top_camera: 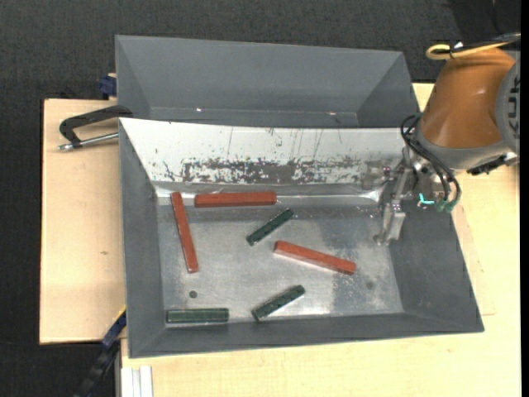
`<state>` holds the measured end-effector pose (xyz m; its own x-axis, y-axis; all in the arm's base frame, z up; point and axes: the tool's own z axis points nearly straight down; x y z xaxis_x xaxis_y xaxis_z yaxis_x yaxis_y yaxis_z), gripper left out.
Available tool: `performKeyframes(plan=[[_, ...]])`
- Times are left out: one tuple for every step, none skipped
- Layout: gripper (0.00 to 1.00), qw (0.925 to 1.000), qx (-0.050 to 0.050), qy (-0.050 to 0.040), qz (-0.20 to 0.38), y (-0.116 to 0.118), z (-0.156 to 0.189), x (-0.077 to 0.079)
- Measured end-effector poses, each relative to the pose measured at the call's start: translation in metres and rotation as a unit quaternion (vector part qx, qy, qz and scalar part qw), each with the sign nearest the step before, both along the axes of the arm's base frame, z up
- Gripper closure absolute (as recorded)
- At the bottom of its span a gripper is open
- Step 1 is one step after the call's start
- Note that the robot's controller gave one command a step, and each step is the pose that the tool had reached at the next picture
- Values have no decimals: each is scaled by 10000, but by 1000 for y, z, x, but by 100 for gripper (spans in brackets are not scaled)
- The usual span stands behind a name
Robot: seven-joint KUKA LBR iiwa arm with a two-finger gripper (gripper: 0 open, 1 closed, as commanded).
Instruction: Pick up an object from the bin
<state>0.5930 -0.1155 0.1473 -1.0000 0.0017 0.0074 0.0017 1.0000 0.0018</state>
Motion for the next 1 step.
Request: performKeyframes(plan=[[0,10000,-8,-42,7,0,5,2]])
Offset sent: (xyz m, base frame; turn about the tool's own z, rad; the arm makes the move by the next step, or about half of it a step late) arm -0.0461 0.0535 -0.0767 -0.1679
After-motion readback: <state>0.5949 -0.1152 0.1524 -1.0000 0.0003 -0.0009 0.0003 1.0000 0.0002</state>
